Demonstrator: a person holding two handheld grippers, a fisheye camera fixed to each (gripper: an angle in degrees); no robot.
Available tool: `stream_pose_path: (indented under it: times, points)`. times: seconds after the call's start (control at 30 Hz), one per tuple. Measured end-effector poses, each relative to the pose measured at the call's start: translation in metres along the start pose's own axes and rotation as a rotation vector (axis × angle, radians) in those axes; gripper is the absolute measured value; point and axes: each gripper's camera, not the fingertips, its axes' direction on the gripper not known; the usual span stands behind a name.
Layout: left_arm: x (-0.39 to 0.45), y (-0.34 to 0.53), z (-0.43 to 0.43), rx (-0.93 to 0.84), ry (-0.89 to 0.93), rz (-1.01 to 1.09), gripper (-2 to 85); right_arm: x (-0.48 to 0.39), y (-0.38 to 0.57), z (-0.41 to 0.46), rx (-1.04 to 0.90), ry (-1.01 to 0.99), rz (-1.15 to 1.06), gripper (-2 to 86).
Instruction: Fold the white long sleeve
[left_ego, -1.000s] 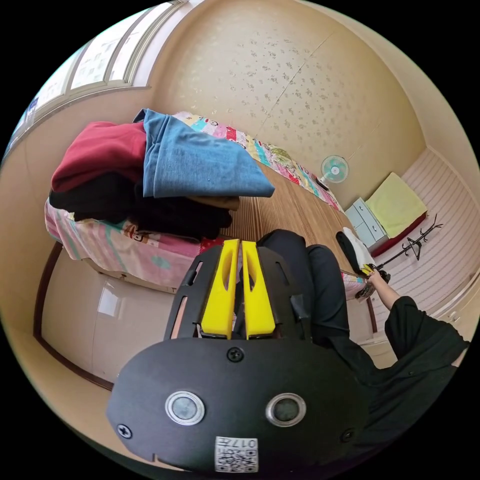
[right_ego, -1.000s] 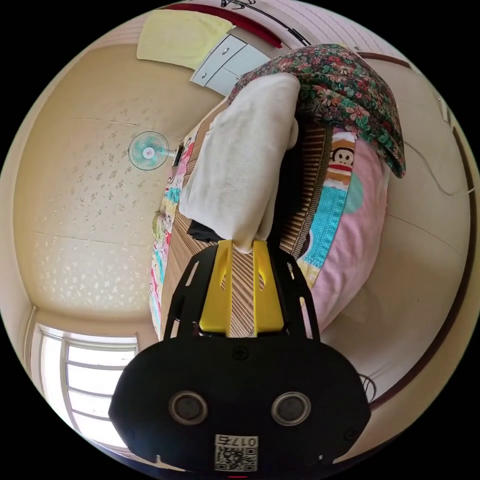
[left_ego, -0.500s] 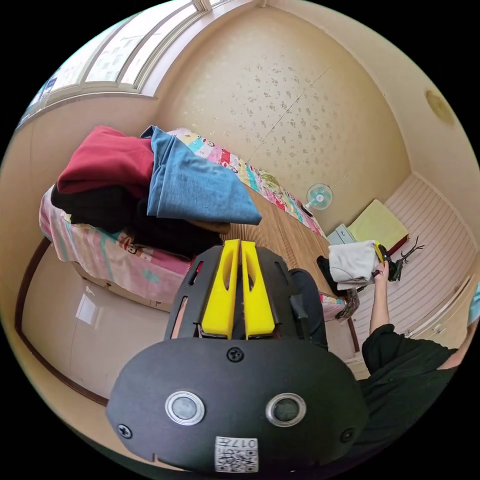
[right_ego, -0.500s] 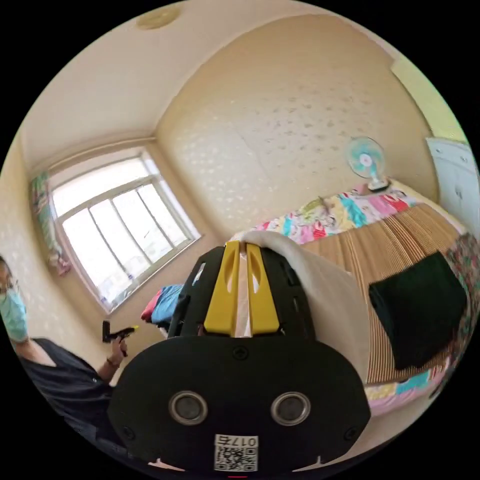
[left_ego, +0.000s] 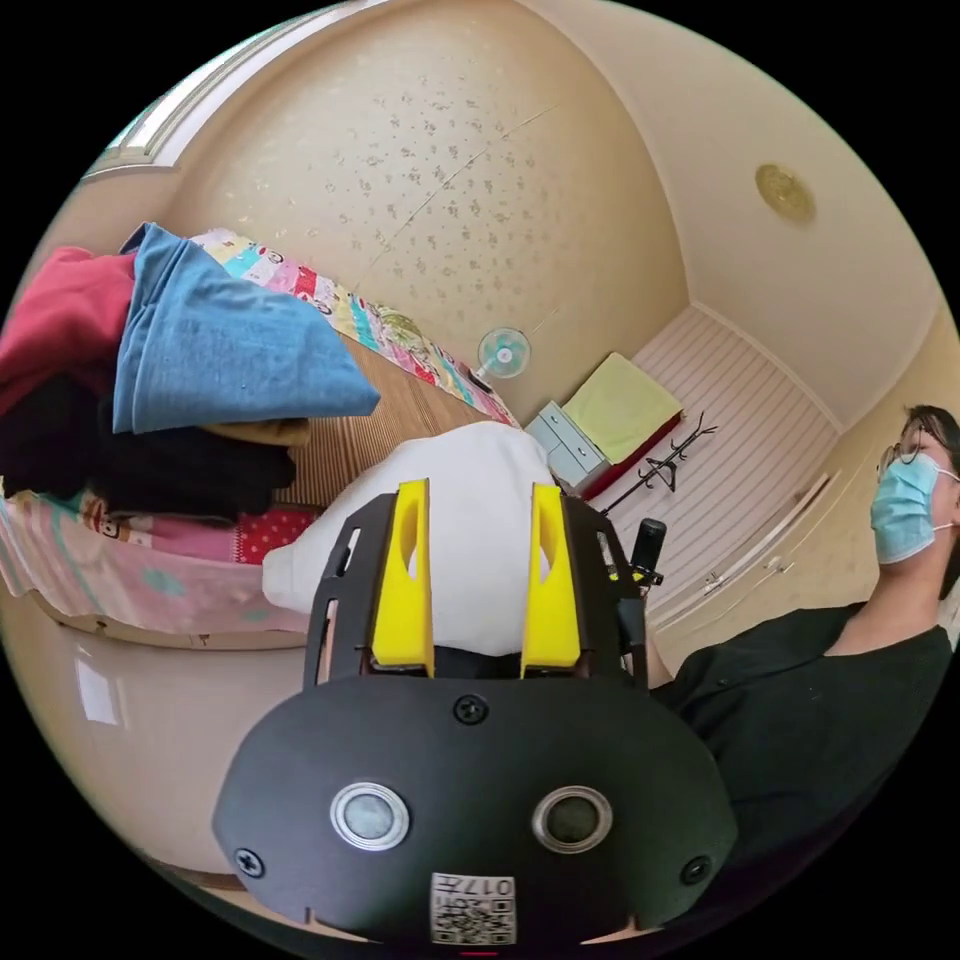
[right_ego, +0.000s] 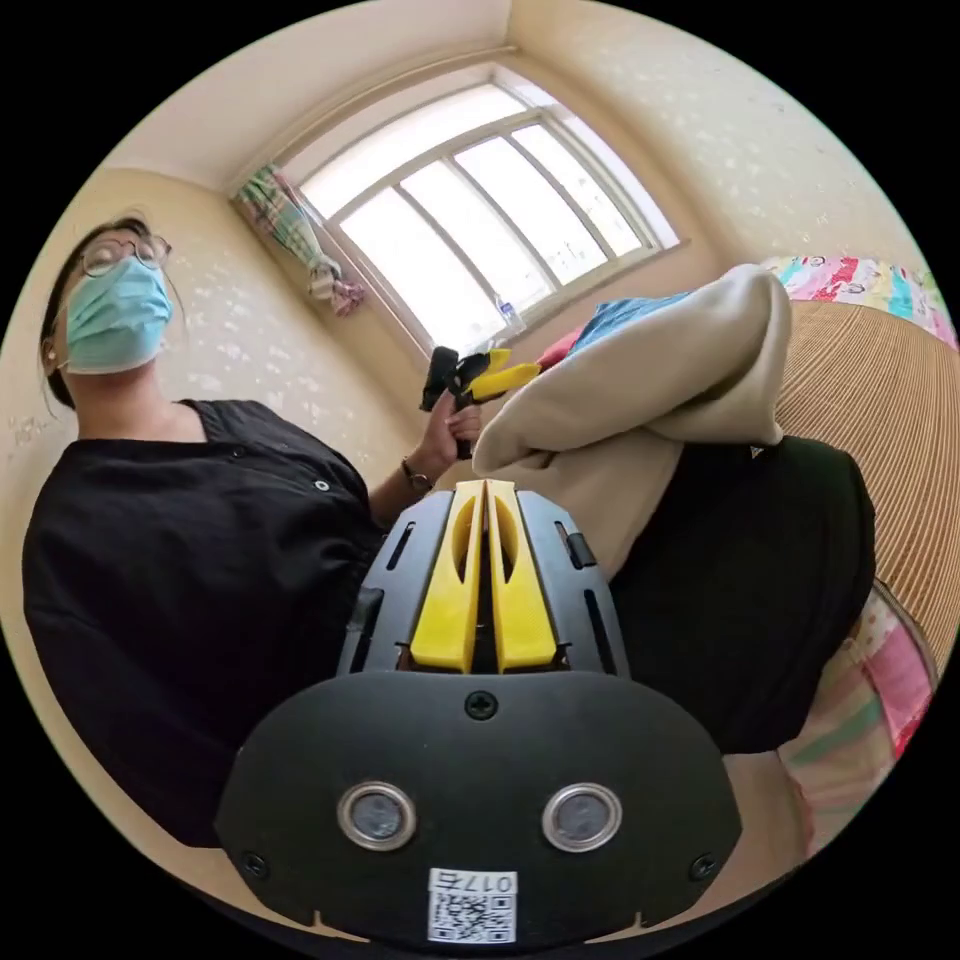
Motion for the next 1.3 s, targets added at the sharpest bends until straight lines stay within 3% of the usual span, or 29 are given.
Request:
stream_pose_path:
  times: [0.1,0.17,0.2,0.27,0.33,0.43,0.53,0.67,0.77,0.87,0.93,1.07,1.17,1.3]
  points:
    - [0.018,-0.017,0.079,-0.182,0.066,0.033,13.8,0.002,-0.001,-0.047,0.187,0.040,0.000,2.0]
    - [0.023,-0.020,0.141,-0.363,0.055,0.033,12.8,0.010,-0.017,-0.072,0.234,0.238,0.061,4.0]
    - [0.025,-0.018,0.154,-0.362,0.030,0.043,11.0,0.014,-0.022,-0.076,0.234,0.306,0.089,4.7]
    - [0.021,-0.018,0.164,-0.376,0.175,0.028,4.4,0.032,-0.030,-0.086,0.293,0.598,0.265,7.0]
    - [0.022,-0.009,0.197,-0.532,0.325,0.006,0.1,0.035,-0.027,-0.087,0.335,0.628,0.255,9.0]
    - [0.055,0.018,0.222,-0.696,0.401,0.103,-0.7,0.041,-0.020,-0.078,0.367,0.610,0.205,11.4]
    - [0.091,0.035,0.223,-0.776,0.399,0.220,-0.8,0.064,-0.025,-0.053,0.209,0.501,0.186,13.4]
    - [0.106,0.013,0.191,-0.732,0.349,0.282,-0.3,0.069,-0.015,-0.013,-0.005,0.151,0.038,9.4]
    - [0.100,-0.033,0.140,-0.647,0.431,0.310,0.5,0.037,0.005,-0.009,-0.014,0.030,-0.068,5.9]
    - [0.049,-0.099,0.081,-0.479,0.479,0.106,6.8,-0.010,0.022,0.003,-0.044,-0.120,-0.199,4.8]
    - [0.001,-0.141,0.032,-0.351,0.548,-0.058,16.3,-0.036,0.031,0.020,-0.086,-0.207,-0.274,4.6]
    - [-0.062,-0.165,0.010,-0.370,0.632,-0.304,16.7,-0.058,0.040,0.064,-0.233,-0.168,-0.279,4.2]
    - [-0.116,-0.167,-0.003,-0.355,0.734,-0.442,21.8,-0.055,0.039,0.071,-0.282,-0.149,-0.292,4.0]
    - [-0.186,-0.175,-0.059,-0.263,0.599,-0.573,23.1,-0.045,0.032,0.064,-0.302,-0.185,-0.273,4.0]
